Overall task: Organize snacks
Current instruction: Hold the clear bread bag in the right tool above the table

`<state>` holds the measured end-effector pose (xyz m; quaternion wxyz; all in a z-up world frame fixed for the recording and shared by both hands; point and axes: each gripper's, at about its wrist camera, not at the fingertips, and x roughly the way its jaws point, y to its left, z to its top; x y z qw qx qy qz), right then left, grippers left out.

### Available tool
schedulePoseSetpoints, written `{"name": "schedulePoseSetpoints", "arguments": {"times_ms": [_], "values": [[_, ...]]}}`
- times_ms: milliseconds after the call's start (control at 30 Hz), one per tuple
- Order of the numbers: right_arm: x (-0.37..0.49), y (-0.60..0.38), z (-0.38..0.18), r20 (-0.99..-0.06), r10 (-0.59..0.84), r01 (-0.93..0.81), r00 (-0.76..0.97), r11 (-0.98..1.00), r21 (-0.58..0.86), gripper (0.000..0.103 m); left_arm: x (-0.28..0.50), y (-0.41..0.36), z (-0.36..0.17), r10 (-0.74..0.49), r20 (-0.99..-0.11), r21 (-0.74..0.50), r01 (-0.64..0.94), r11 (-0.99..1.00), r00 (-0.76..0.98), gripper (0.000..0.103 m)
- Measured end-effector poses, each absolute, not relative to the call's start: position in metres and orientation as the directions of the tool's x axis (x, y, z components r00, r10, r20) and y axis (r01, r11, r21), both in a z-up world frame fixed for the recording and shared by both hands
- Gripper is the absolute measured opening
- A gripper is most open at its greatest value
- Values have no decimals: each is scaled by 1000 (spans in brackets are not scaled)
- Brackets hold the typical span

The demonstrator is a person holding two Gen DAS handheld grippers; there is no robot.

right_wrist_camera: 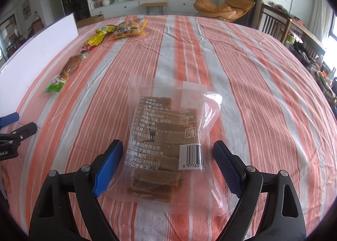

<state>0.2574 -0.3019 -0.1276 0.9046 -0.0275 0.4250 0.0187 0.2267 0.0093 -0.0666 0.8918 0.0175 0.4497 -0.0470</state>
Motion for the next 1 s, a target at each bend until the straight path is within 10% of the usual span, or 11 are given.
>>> {"name": "schedulePoseSetpoints", "arguments": {"times_ms": [1000], "values": [[257, -301, -128, -770, 8, -57, 638, 998, -37, 89, 227, 9, -67, -59, -804, -11, 84, 996, 591, 103]]}}
